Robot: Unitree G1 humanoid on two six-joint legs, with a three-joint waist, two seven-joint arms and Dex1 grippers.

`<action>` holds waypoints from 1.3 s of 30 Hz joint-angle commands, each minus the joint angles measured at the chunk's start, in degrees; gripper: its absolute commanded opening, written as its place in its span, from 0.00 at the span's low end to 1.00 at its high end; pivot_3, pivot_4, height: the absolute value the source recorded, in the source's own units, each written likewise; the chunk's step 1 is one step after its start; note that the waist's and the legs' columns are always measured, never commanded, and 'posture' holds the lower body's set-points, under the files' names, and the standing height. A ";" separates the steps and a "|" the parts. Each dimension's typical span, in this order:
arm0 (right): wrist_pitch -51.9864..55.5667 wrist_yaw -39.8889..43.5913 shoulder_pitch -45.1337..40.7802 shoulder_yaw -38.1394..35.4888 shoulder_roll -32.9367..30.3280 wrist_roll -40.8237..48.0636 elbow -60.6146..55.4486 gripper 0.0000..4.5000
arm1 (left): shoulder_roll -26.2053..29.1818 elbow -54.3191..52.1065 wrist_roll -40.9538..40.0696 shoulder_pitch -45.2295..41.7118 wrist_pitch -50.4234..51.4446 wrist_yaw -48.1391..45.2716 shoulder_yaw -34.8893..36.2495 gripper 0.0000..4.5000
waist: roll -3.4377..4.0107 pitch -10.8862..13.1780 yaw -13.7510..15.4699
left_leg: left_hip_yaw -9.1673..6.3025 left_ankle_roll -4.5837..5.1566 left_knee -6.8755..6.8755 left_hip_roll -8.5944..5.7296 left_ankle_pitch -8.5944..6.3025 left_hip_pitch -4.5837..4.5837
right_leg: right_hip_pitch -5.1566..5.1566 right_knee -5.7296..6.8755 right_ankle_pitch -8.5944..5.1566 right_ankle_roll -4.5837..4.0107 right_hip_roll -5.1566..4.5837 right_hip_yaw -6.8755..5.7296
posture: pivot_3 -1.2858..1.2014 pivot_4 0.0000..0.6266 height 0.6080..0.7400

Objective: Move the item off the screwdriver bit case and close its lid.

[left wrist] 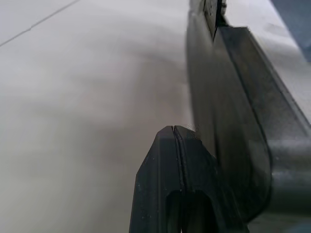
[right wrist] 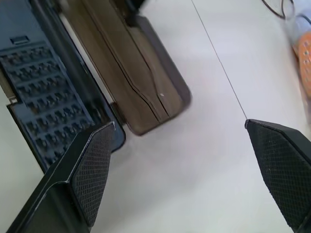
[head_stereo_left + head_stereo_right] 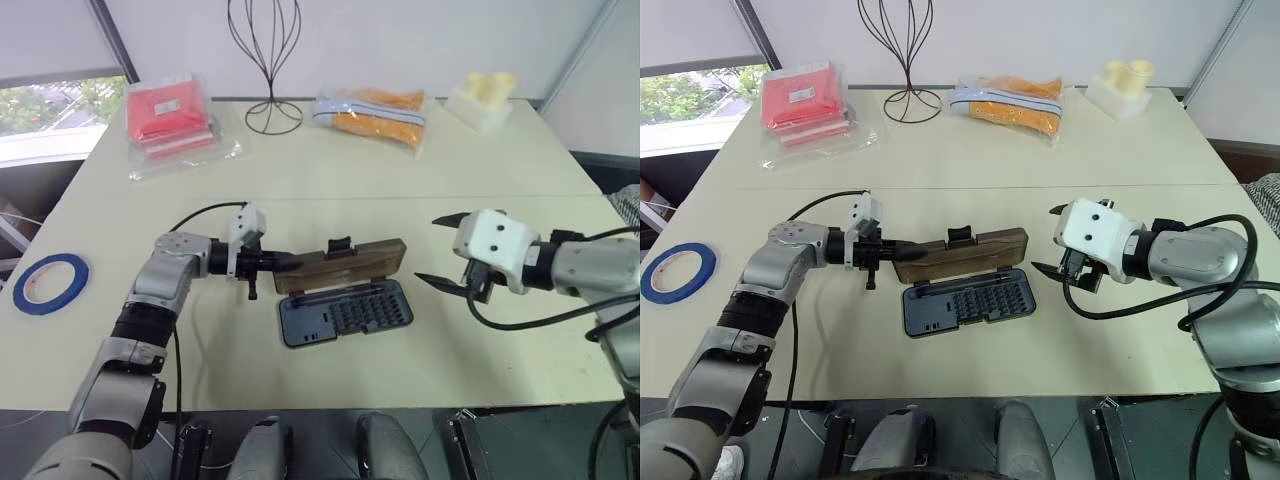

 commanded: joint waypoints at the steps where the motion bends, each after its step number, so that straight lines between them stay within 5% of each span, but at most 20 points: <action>1: -0.43 -1.07 0.58 -2.26 -1.61 1.01 -1.28 0.99 | 0.80 -4.78 -2.51 0.13 2.46 -1.70 0.20 0.00 | -0.01 0.00 0.05 | 0.00 0.00 0.00 0.00 0.00 -0.01 | 0.00 0.00 0.00 0.00 -0.01 0.00 | 0.52 0.24 1.00; 10: -0.90 -2.03 1.75 -2.43 -3.42 2.48 -0.84 0.99 | 1.88 -12.43 -1.51 4.34 4.32 -5.95 -6.09 0.00 | 0.00 0.00 0.05 | 0.01 0.00 0.00 0.00 0.00 0.00 | 0.00 -0.01 0.00 0.00 -0.02 0.01 | 0.52 0.24 1.00; 21: 0.01 -3.04 1.13 0.41 -3.00 3.82 -2.25 0.99 | 2.05 -5.00 7.25 7.59 -7.06 -3.01 -12.59 0.00 | 0.06 -0.07 0.15 | 0.00 0.01 0.01 -0.01 0.00 0.13 | 0.17 -0.05 0.00 -0.01 -0.04 0.01 | 0.52 0.24 1.00; 32: 1.88 -3.44 -4.72 2.61 1.04 11.03 -0.84 0.99 | 0.68 -9.84 -3.82 0.56 5.89 -3.58 -5.54 0.00 | -0.01 -0.01 0.02 | -0.05 0.01 0.06 0.00 0.00 0.04 | 0.08 0.00 0.00 0.00 -0.02 -0.03 | 0.52 0.24 1.00; 39: 1.47 -3.77 -3.28 6.07 1.88 11.89 -0.12 0.99 | 3.55 -8.23 4.96 3.32 -0.14 -6.28 -13.83 0.00 | -0.01 -0.01 0.06 | -0.01 0.07 0.03 -0.02 -0.04 0.00 | 0.05 -0.05 0.00 0.00 -0.02 -0.01 | 0.52 0.24 1.00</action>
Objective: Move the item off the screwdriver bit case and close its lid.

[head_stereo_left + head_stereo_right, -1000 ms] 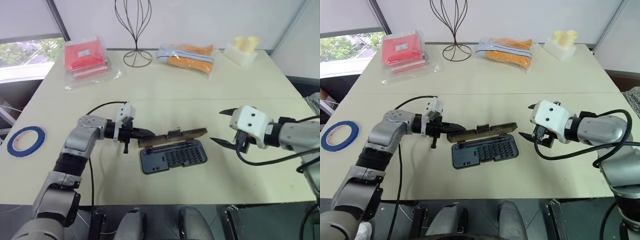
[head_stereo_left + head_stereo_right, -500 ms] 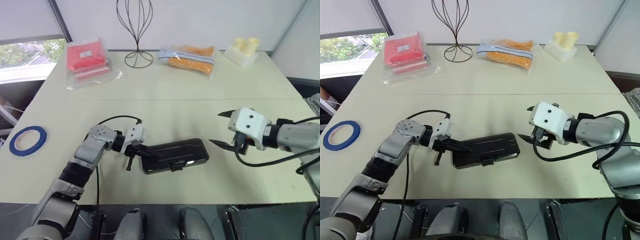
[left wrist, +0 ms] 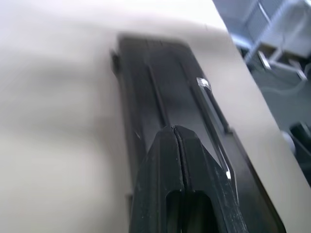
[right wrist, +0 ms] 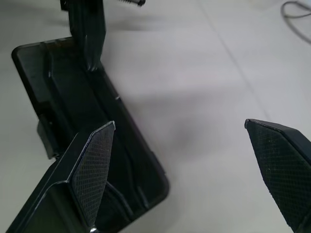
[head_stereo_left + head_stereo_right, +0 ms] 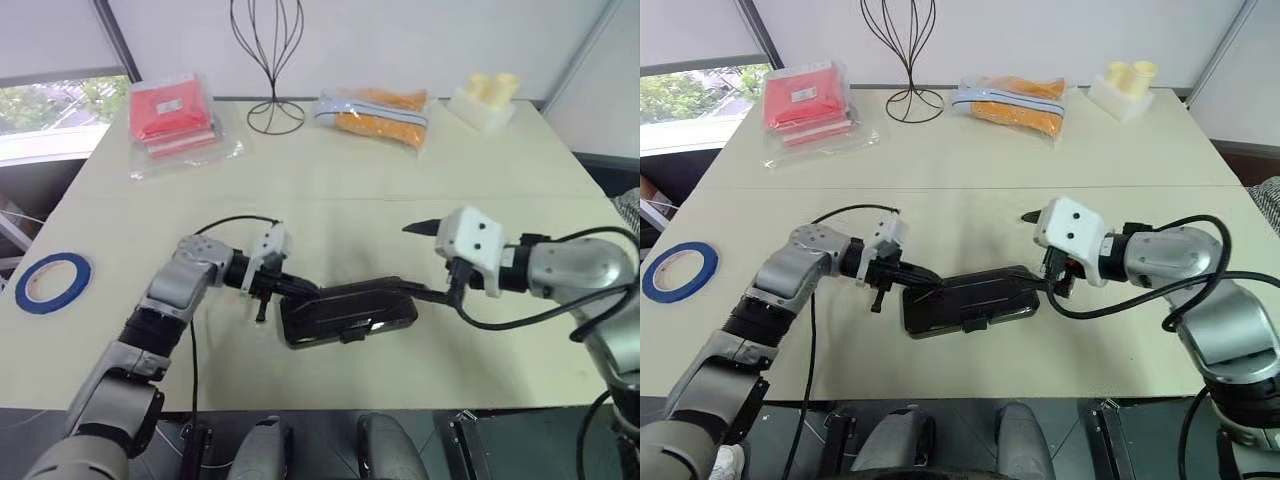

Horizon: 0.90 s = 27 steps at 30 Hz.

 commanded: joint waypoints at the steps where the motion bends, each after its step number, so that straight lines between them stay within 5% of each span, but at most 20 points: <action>1: -0.46 0.16 1.03 -0.11 -0.35 1.13 -0.91 0.99 | 2.56 1.34 5.39 1.56 -5.39 -1.49 -4.12 0.00 | 0.02 -0.02 0.03 | -0.01 0.00 0.00 0.01 0.00 0.01 | 0.01 0.00 0.00 0.00 0.00 -0.01 | 0.52 0.24 1.00; 11: 1.18 3.56 5.04 -1.90 -1.45 7.70 -2.58 0.99 | -0.45 6.50 3.34 -2.89 -6.45 0.98 -0.40 0.00 | 0.02 -0.02 0.15 | -0.02 0.01 0.04 0.01 0.00 0.12 | 0.16 0.01 0.00 0.00 0.00 -0.01 | 0.52 0.24 1.00; 14: 2.20 4.06 6.22 -1.76 -0.78 10.91 -3.62 0.81 | -2.17 7.76 0.96 -6.67 -3.18 1.71 1.96 0.00 | -0.01 0.00 0.08 | -0.02 0.02 0.05 0.00 -0.01 0.09 | 0.14 0.00 0.00 0.00 0.00 -0.01 | 0.52 0.24 1.00; 21: 1.66 3.67 9.18 4.51 0.54 11.89 -5.76 0.01 | -5.44 16.96 3.38 -13.17 -5.43 3.36 2.61 0.00 | -0.08 0.04 0.08 | -0.02 0.02 0.05 -0.01 -0.01 0.01 | 0.04 0.01 0.00 0.01 0.00 -0.03 | 0.52 0.24 1.00; 27: -0.27 1.88 9.21 12.72 2.60 7.33 -3.10 0.01 | -9.36 24.89 6.62 -15.92 -10.22 5.13 1.52 0.00 | -0.11 0.06 0.01 | -0.01 0.02 0.05 -0.01 -0.01 0.01 | 0.02 0.02 0.00 0.01 0.01 -0.03 | 0.52 0.24 1.00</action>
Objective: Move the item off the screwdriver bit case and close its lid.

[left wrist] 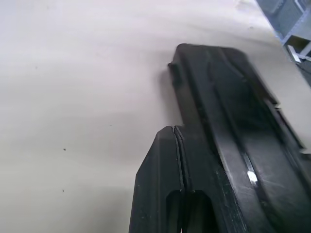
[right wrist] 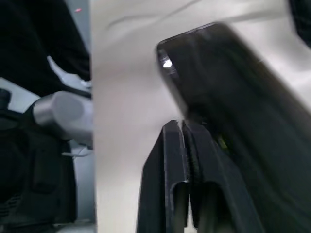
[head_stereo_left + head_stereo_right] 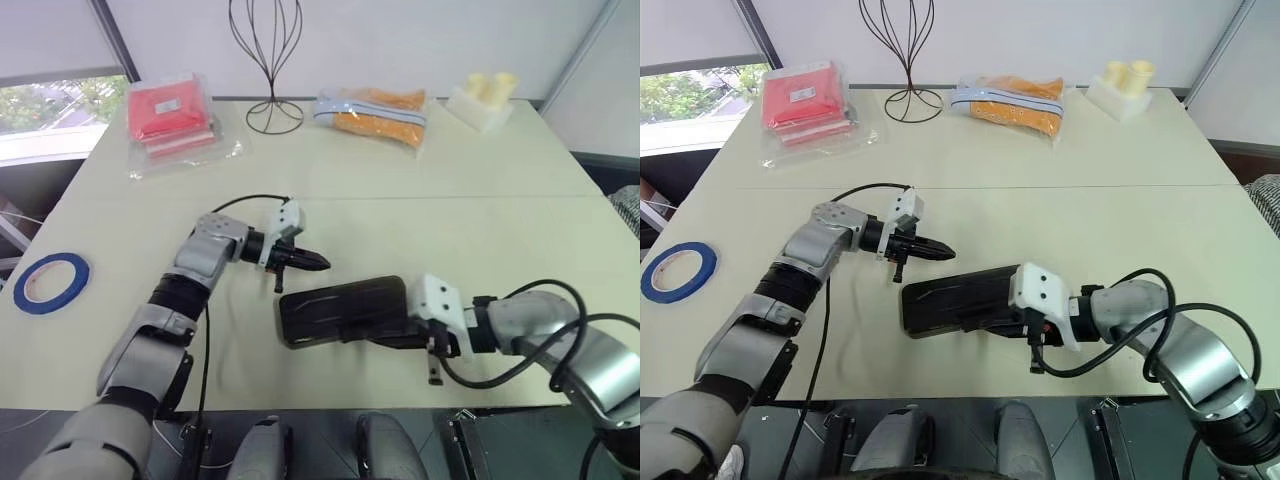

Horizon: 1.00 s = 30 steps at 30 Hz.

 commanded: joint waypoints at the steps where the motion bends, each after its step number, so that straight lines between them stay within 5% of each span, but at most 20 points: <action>1: -2.26 -0.98 -0.51 3.87 1.18 -3.12 1.06 0.01 | -1.91 2.81 1.91 -2.49 -3.13 0.63 -0.06 0.00 | -0.02 0.01 0.06 | 0.00 0.00 0.00 0.00 0.00 -0.01 | -0.01 0.00 0.00 0.00 0.00 0.00 | 0.52 0.24 1.00; 30: -9.10 -7.17 -2.54 8.83 7.45 -16.26 12.19 0.01 | -7.04 3.50 7.91 2.24 -8.07 -2.00 -3.21 0.00 | -0.06 0.03 -0.07 | 0.01 -0.01 0.01 -0.01 0.00 0.01 | -0.02 0.02 0.00 0.00 0.00 0.00 | 0.52 0.24 1.00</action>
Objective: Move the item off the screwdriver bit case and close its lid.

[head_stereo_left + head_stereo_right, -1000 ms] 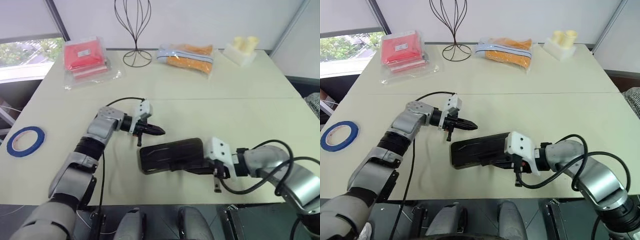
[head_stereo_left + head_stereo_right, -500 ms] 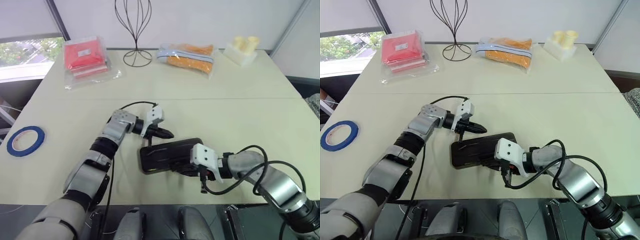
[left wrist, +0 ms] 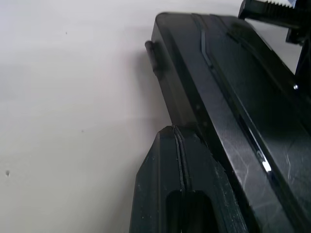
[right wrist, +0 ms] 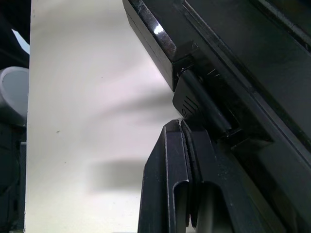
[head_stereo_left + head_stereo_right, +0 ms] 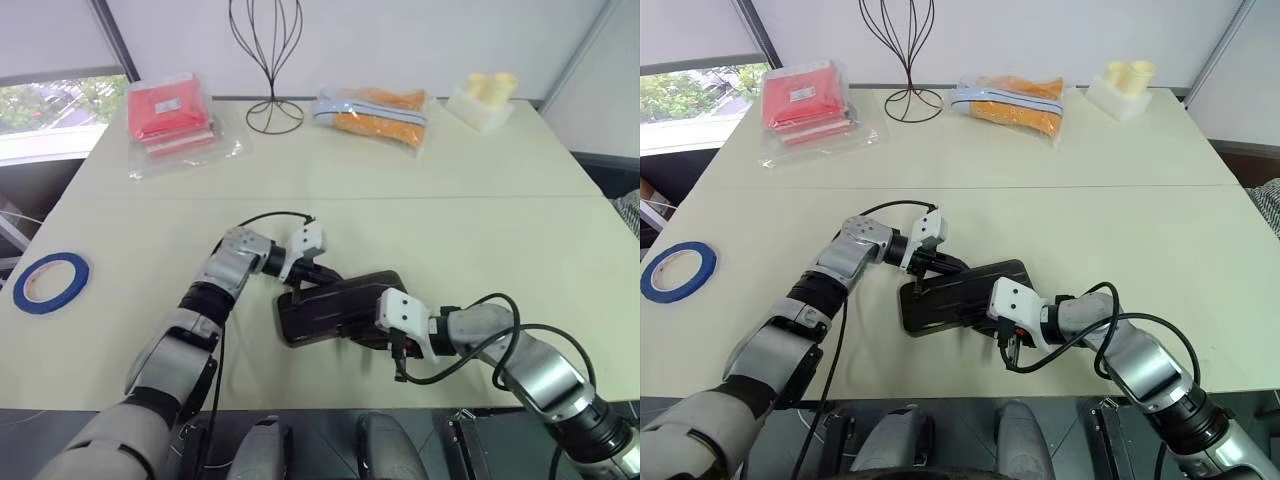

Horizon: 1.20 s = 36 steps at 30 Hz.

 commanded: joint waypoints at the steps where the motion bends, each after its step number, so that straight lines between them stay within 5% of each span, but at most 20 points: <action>1: -1.52 -2.98 -1.08 -1.56 1.13 -2.27 0.60 0.01 | -0.77 -1.78 0.86 1.76 -0.96 -2.35 -2.41 0.00 | 0.00 0.00 -0.02 | 0.00 0.00 0.00 0.00 0.00 0.00 | 0.00 0.00 0.00 0.00 0.00 0.00 | 0.52 0.24 1.00; 13: -1.43 -6.35 -3.10 -2.48 6.02 -5.67 2.41 0.01 | -1.44 -3.23 1.28 3.53 -0.29 -2.93 -2.64 0.00 | -0.02 -0.04 -0.36 | -0.01 0.00 0.00 0.06 0.00 0.11 | 0.05 0.04 0.00 0.00 0.08 0.02 | 0.52 0.24 1.00; 23: 6.83 1.98 0.63 -8.42 -1.18 4.72 -9.32 0.01 | 0.04 -5.10 -3.11 0.44 4.27 0.77 5.33 0.00 | -0.02 0.01 0.26 | -0.04 0.00 0.01 0.04 0.00 -0.03 | -0.01 0.02 0.00 0.00 0.08 0.02 | 0.52 0.24 1.00; 36: 10.32 9.00 -0.51 -28.59 -16.99 15.87 -13.08 0.01 | 19.27 -36.80 -18.00 10.71 27.71 0.70 17.23 0.00 | 0.01 0.07 -0.12 | -0.08 0.01 -0.06 0.09 -0.01 -0.01 | -0.04 0.01 0.00 0.00 0.08 0.03 | 0.52 0.24 1.00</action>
